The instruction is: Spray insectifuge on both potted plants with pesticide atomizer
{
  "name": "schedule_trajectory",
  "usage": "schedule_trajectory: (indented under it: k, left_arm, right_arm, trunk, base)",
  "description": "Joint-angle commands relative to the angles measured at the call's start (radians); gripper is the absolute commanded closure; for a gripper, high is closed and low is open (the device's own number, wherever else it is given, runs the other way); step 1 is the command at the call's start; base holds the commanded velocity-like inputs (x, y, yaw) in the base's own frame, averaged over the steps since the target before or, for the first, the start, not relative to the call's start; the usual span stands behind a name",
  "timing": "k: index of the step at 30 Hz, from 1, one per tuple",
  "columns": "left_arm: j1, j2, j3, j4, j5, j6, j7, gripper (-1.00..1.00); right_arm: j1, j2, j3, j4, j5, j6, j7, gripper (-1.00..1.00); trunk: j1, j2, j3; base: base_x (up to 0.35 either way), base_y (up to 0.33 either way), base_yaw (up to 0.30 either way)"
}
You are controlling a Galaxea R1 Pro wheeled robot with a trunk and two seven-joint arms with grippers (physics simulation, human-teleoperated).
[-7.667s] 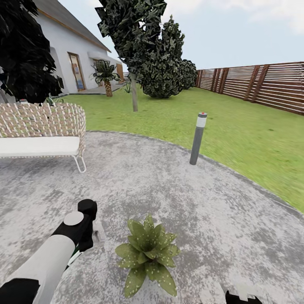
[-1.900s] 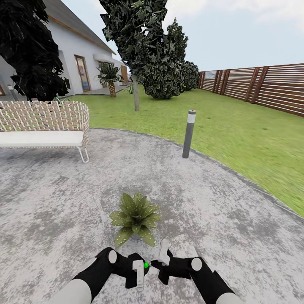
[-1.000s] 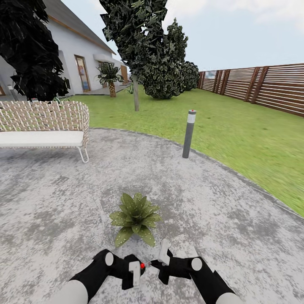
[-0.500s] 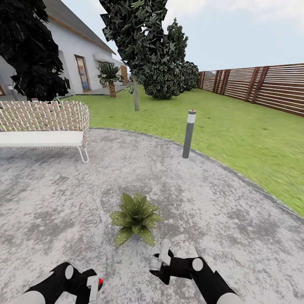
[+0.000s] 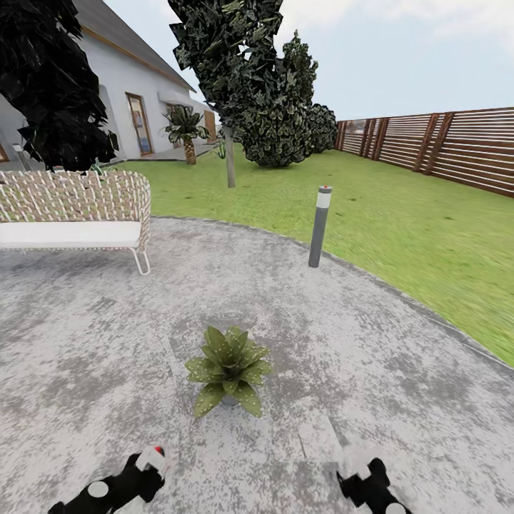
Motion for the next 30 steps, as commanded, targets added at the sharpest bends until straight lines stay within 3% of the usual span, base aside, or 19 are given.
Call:
schedule_trajectory:
  k: [1,4,5,6,8,11,16,22,26,30]
  left_arm:
    - [0.007,0.000,-0.005,0.007,0.033,-0.006,0.058,1.00]
    - [0.024,-0.001,-0.006,0.028,0.120,-0.009,0.233,1.00]
    - [0.028,-0.003,-0.005,0.039,0.151,-0.020,0.277,1.00]
    - [0.031,-0.004,-0.005,0.058,0.204,-0.054,0.324,1.00]
    - [0.033,-0.005,-0.005,0.077,0.286,-0.097,0.362,1.00]
    - [0.051,-0.001,-0.006,0.101,0.388,-0.132,0.390,1.00]
    - [0.080,0.002,-0.006,0.110,0.417,-0.145,0.398,1.00]
    - [0.092,0.004,-0.006,0.111,0.420,-0.147,0.399,1.00]
    - [0.093,0.004,-0.006,0.111,0.420,-0.147,0.399,1.00]
    - [0.093,0.003,-0.006,0.111,0.420,-0.147,0.399,1.00]
  right_arm:
    - [0.000,-0.004,-0.013,0.013,-0.008,-0.016,-0.056,-1.00]
    - [0.014,-0.008,-0.023,0.030,-0.089,-0.083,-0.160,-1.00]
    - [0.019,-0.009,-0.024,0.033,-0.132,-0.099,-0.180,-1.00]
    - [0.025,-0.010,-0.025,0.035,-0.207,-0.113,-0.199,-1.00]
    - [0.030,-0.011,-0.025,0.036,-0.292,-0.123,-0.211,-1.00]
    - [0.038,-0.013,-0.025,0.037,-0.351,-0.129,-0.217,-1.00]
    - [0.040,-0.011,-0.023,0.037,-0.364,-0.130,-0.215,-1.00]
    - [0.040,-0.007,-0.022,0.038,-0.364,-0.130,-0.215,-1.00]
    - [0.042,0.022,-0.021,0.058,-0.366,-0.124,-0.212,-1.00]
    - [0.059,0.035,-0.021,0.061,-0.365,-0.122,-0.212,-1.00]
  trunk:
    - [0.000,0.000,-0.001]
    - [0.000,0.000,-0.001]
    - [0.000,0.000,-0.001]
    - [0.000,0.000,-0.001]
    - [0.000,0.000,-0.001]
    - [0.000,0.000,-0.001]
    - [0.000,0.000,-0.001]
    - [0.000,0.000,-0.001]
    - [0.000,0.000,-0.001]
    - [0.000,0.000,-0.001]
  base:
    - [0.000,0.000,0.000]
    - [0.000,0.000,0.000]
    - [0.000,0.000,0.000]
    - [0.000,0.000,0.000]
    - [0.000,0.000,0.000]
    - [0.000,0.000,0.000]
    - [0.000,0.000,0.000]
    - [0.000,0.000,0.000]
    - [0.000,0.000,0.000]
    - [0.000,0.000,0.000]
